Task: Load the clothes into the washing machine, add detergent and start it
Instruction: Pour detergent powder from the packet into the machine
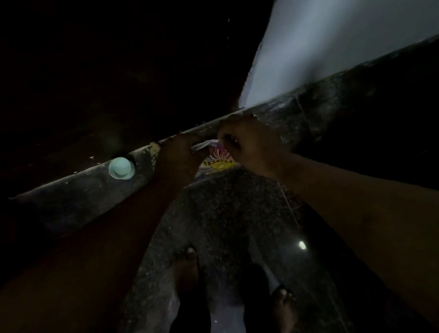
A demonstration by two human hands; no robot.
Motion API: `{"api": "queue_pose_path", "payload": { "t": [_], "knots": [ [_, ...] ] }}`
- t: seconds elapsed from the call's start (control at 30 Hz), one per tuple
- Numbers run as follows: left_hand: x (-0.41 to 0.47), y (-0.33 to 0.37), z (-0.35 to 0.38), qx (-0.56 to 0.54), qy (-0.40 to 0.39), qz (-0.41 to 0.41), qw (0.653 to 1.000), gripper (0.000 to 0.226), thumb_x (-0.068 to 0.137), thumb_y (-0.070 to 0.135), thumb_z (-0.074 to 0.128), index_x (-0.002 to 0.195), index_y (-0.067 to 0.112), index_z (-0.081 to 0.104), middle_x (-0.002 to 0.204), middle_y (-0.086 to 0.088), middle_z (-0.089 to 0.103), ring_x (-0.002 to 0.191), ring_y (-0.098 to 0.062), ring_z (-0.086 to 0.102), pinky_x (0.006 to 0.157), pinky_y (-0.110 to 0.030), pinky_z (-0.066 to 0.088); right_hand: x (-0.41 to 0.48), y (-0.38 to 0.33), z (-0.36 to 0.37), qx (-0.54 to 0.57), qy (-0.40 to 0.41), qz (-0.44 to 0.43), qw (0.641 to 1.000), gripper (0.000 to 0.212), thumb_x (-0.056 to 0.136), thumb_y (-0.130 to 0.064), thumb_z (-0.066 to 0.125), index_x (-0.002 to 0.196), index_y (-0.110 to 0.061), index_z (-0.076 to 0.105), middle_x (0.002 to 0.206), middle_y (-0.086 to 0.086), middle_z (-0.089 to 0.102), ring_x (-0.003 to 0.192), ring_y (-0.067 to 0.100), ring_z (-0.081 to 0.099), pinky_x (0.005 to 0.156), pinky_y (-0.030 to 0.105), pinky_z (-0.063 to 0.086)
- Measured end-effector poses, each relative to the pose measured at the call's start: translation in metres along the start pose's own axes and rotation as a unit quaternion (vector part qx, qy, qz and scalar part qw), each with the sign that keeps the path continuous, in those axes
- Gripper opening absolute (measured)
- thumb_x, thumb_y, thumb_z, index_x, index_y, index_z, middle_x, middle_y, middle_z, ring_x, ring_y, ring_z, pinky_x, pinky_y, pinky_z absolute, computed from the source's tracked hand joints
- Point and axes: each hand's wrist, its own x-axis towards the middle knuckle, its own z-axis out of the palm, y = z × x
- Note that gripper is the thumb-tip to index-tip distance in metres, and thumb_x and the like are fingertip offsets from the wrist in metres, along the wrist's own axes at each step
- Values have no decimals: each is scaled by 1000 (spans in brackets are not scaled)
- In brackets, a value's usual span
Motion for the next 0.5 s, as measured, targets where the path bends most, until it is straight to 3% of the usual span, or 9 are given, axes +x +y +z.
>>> {"api": "queue_pose_path", "payload": {
  "t": [0.1, 0.17, 0.3, 0.4, 0.5],
  "knots": [
    [-49, 48, -23, 4, 25, 26, 999, 32, 87, 34, 66, 107, 12, 79, 101, -14, 78, 95, -30, 72, 81, -43, 56, -42, -28, -36, 18, 10, 5, 1000, 14, 93, -17, 62, 97, -14, 74, 95, 11, 71, 84, 28, 65, 66, 26, 34],
    [-80, 76, -36, -3, 30, 27, 999, 23, 91, 27, 70, 104, 11, 79, 99, -13, 78, 93, -28, 73, 80, -40, 57, -69, -48, -63, 21, 9, 3, 1000, 13, 93, -16, 63, 99, -15, 74, 99, 10, 70, 88, 26, 65, 70, 31, 45],
    [-150, 141, -73, 1, 55, 58, 997, 14, 93, 17, 71, 100, 7, 78, 93, -11, 78, 83, -24, 71, 68, -26, 42, -130, -96, -118, 49, 54, 15, 997, 14, 93, -19, 66, 107, -17, 69, 112, 8, 59, 92, 24, 63, 79, 45, 56],
    [-201, 184, -108, -14, 58, 74, 995, 17, 95, 19, 69, 109, 11, 77, 94, -4, 77, 80, -12, 69, 65, -23, 47, -178, -131, -149, 112, 120, 49, 985, 47, 92, -21, 71, 135, -18, 52, 134, 8, 48, 109, 25, 63, 86, 43, 60],
    [-242, 218, -141, -46, 48, 98, 993, 13, 94, 23, 72, 102, 15, 78, 89, -1, 77, 77, -11, 70, 68, -37, 58, -221, -160, -169, 152, 183, 105, 966, 79, 89, -32, 76, 154, -22, 31, 151, 7, 39, 131, 24, 53, 101, 37, 54]
  ]
}}
